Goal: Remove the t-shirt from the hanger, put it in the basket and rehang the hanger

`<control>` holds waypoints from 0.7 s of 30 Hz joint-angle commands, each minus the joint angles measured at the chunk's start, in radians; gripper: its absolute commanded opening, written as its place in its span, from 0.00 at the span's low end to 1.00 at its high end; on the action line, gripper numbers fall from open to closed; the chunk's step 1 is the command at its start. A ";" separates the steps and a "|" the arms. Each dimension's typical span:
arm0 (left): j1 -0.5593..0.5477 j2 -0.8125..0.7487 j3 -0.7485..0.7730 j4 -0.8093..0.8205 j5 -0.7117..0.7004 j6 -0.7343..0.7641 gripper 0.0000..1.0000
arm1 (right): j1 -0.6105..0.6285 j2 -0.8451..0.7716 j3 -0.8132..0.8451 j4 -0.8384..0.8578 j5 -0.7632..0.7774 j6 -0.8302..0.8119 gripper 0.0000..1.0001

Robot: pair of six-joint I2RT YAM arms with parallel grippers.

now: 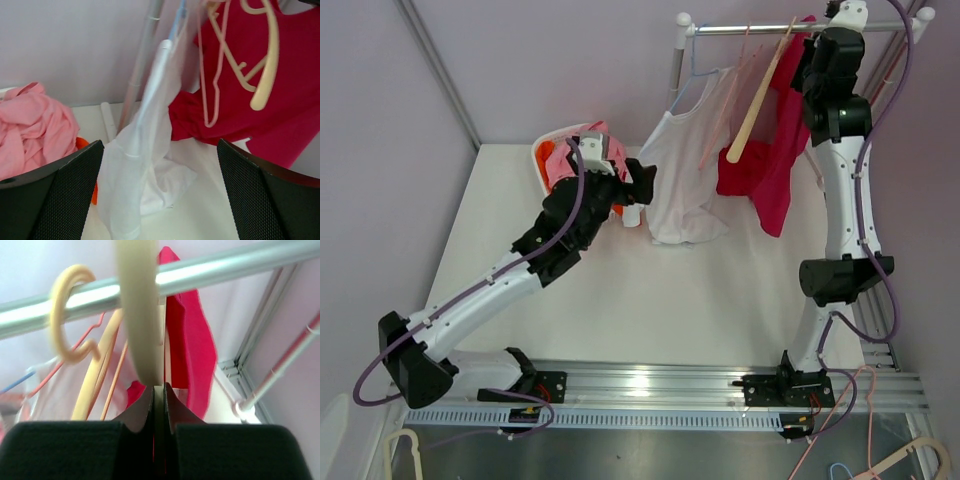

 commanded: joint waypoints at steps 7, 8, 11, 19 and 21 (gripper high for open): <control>-0.259 -0.050 -0.140 0.253 0.246 0.247 0.99 | 0.064 -0.574 -0.679 0.141 0.199 0.228 0.00; -0.280 -0.042 -0.145 0.261 0.262 0.250 0.99 | 0.065 -0.605 -0.711 0.129 0.217 0.266 0.00; -0.375 -0.012 -0.174 0.291 0.300 0.255 1.00 | 0.074 -0.668 -0.761 0.002 0.288 0.415 0.00; -0.564 0.071 -0.289 0.608 0.289 0.342 0.99 | 0.133 -0.757 -0.873 -0.146 0.343 0.559 0.00; -0.570 0.123 -0.280 0.647 0.288 0.321 0.99 | 0.142 -0.793 -0.893 -0.130 0.314 0.552 0.00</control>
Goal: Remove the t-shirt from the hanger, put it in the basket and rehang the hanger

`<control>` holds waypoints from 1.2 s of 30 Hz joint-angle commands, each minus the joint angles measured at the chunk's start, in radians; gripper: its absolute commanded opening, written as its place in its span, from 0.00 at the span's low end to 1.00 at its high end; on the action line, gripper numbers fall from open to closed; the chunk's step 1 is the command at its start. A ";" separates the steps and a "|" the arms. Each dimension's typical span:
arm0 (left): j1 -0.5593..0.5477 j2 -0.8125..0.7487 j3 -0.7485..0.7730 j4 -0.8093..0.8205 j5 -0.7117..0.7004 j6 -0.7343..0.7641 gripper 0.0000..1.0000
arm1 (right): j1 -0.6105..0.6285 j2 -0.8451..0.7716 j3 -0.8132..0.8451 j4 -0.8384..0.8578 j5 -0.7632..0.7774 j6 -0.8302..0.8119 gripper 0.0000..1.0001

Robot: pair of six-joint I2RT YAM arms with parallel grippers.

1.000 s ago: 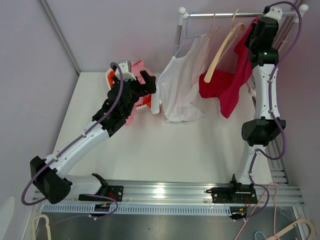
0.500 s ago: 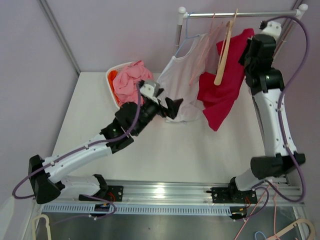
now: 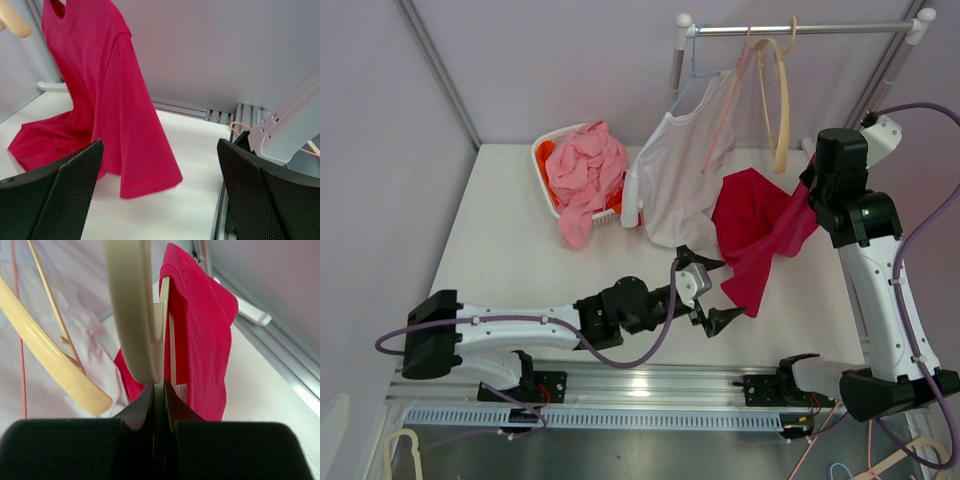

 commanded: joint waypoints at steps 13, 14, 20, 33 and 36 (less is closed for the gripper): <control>-0.006 0.400 0.527 -0.249 -0.143 -0.032 0.01 | 0.024 -0.154 0.001 0.020 -0.124 0.029 0.00; -0.010 0.400 0.553 -0.254 -0.166 -0.039 0.01 | 0.024 -0.143 0.015 0.005 -0.118 0.020 0.00; -0.129 0.170 0.183 0.017 -0.168 0.065 0.01 | 0.000 -0.025 0.105 -0.072 -0.024 -0.021 0.00; -0.395 0.107 -0.217 0.536 -0.574 0.191 0.01 | -0.131 0.195 0.372 -0.299 -0.237 -0.123 0.00; -0.414 0.081 -0.208 0.523 -0.590 0.233 0.00 | -0.138 0.181 0.351 -0.299 -0.242 -0.129 0.00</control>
